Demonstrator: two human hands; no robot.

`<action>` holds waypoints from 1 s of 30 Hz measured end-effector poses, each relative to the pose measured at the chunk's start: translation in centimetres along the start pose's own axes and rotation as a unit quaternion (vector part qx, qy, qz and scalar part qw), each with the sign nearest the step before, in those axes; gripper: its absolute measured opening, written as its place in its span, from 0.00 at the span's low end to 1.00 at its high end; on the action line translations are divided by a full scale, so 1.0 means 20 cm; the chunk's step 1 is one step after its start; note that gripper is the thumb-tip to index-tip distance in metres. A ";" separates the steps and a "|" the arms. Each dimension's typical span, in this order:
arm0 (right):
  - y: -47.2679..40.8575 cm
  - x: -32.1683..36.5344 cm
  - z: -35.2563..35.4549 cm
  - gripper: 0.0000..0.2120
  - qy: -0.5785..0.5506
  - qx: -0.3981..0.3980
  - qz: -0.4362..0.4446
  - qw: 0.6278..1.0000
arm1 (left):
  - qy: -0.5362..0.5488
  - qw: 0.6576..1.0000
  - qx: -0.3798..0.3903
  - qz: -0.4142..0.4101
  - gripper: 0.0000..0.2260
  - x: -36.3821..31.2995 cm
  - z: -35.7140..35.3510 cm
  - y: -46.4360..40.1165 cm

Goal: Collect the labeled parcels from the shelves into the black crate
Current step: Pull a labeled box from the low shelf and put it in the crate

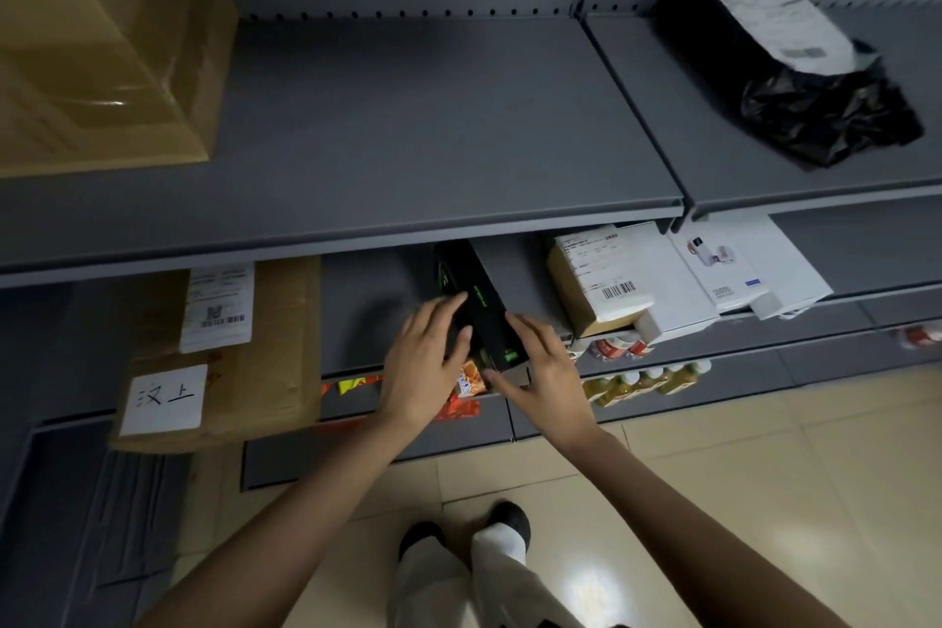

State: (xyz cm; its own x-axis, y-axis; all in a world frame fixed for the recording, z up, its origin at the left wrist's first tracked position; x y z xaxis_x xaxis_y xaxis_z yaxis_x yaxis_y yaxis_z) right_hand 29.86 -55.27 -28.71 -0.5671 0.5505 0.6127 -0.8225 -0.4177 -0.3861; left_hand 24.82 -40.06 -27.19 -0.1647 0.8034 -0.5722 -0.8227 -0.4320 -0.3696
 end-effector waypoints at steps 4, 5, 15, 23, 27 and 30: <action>0.01 0.04 -0.03 0.33 -0.038 0.020 -0.018 0.999 | -0.054 0.996 0.063 -0.014 0.21 -0.04 -0.01 -0.03; 0.01 0.04 -0.03 0.32 -0.051 0.026 -0.018 0.998 | -0.079 0.994 0.073 -0.016 0.21 -0.03 -0.02 -0.02; 0.05 -0.18 0.07 0.19 -0.015 0.021 -0.100 0.995 | -0.141 0.989 0.021 -0.032 0.23 0.16 0.13 0.01; 0.05 -0.21 0.01 0.17 -0.007 0.038 -0.085 0.996 | -0.166 0.978 0.087 0.091 0.21 0.44 0.11 0.11; 0.03 -0.22 -0.07 0.17 -0.007 0.068 -0.090 0.994 | -0.149 0.975 0.077 0.147 0.20 0.47 0.12 0.16; 0.01 -0.21 -0.17 0.19 0.009 0.104 -0.092 0.990 | -0.143 0.971 0.092 0.166 0.20 0.47 0.09 0.18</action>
State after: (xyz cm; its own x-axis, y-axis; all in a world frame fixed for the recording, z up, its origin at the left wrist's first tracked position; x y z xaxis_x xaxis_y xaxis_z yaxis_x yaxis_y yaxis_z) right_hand 31.90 -55.24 -33.80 -0.4114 0.6425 0.6465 -0.8860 -0.4483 -0.1183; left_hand 19.25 -33.39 -32.60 -0.5598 0.7249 -0.4014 -0.7779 -0.6267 -0.0468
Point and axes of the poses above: each hand's wrist, its own y-axis away from the middle knuckle, its own z-axis out of the back of the hand, x = y × z, the point moved 5 cm from there along -y, towards the middle knuckle, and after that the axes turned 14 degrees about -x, right-handed, at the moved point
